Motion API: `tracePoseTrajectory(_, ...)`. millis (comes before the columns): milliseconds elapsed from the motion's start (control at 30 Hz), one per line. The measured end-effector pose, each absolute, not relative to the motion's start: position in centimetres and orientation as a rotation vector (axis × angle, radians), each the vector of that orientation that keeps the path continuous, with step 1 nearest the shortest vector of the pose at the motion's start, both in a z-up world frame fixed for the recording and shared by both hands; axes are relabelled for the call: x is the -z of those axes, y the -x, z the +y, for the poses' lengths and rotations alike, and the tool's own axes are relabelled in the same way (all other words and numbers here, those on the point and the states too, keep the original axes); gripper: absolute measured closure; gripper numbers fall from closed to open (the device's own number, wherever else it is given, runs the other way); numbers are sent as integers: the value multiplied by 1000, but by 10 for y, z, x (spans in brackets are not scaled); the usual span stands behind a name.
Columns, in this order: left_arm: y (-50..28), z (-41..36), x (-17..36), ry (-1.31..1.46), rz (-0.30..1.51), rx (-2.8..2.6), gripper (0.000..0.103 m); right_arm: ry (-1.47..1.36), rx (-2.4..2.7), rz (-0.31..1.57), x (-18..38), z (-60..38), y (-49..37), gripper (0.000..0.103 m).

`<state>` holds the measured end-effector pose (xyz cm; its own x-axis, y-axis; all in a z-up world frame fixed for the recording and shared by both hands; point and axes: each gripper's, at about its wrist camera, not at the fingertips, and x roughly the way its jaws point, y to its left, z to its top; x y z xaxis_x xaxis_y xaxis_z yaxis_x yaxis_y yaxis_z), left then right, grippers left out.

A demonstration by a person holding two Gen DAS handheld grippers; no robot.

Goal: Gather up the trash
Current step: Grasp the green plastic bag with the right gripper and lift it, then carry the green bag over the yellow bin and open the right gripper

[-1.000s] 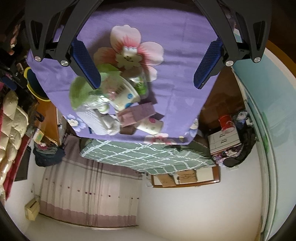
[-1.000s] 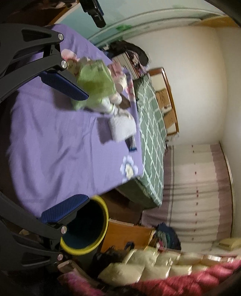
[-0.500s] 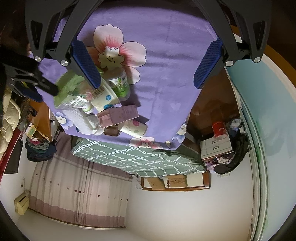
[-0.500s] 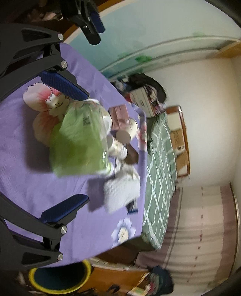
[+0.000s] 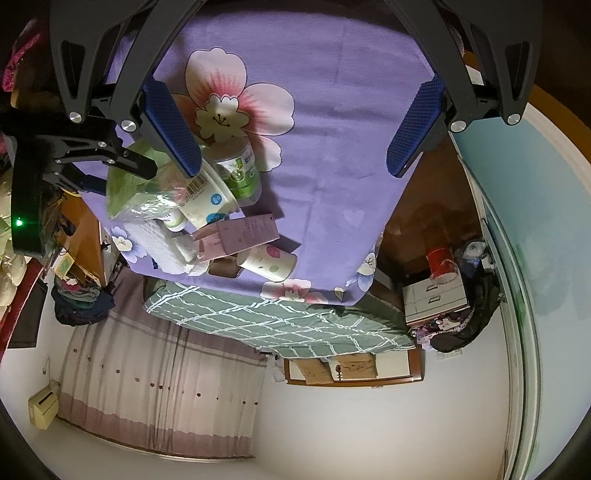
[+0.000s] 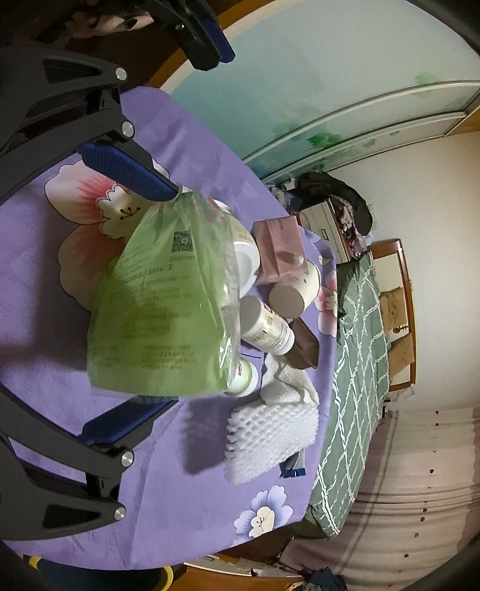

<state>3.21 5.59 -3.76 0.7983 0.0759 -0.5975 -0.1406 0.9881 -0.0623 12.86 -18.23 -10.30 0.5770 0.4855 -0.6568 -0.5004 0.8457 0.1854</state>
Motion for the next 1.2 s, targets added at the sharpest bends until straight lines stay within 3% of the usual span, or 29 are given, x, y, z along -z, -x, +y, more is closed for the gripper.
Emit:
tracePoseTrajectory(33, -32, 55, 38, 105, 637, -116, 4, 25, -568, 766, 105, -182, -130, 29)
tracePoseTrajectory(100, -33, 54, 38, 104, 639, -115, 4, 18, -557, 775, 106, -186, -130, 52)
tracePoseTrajectory(267, -34, 49, 39, 96, 643, -107, 4, -17, -550, 776, 106, -200, -125, 81)
tracePoseTrajectory(400, -35, 43, 40, 87, 643, -100, 4, -52, -547, 749, 100, -214, -116, 93)
tracePoseTrajectory(567, -35, 37, 41, 82, 647, -86, 4, -84, -519, 702, 90, -234, -100, 100)
tracePoseTrajectory(1200, -66, -36, 59, -10, 698, 60, 4, -266, -191, 581, 71, -393, -81, 101)
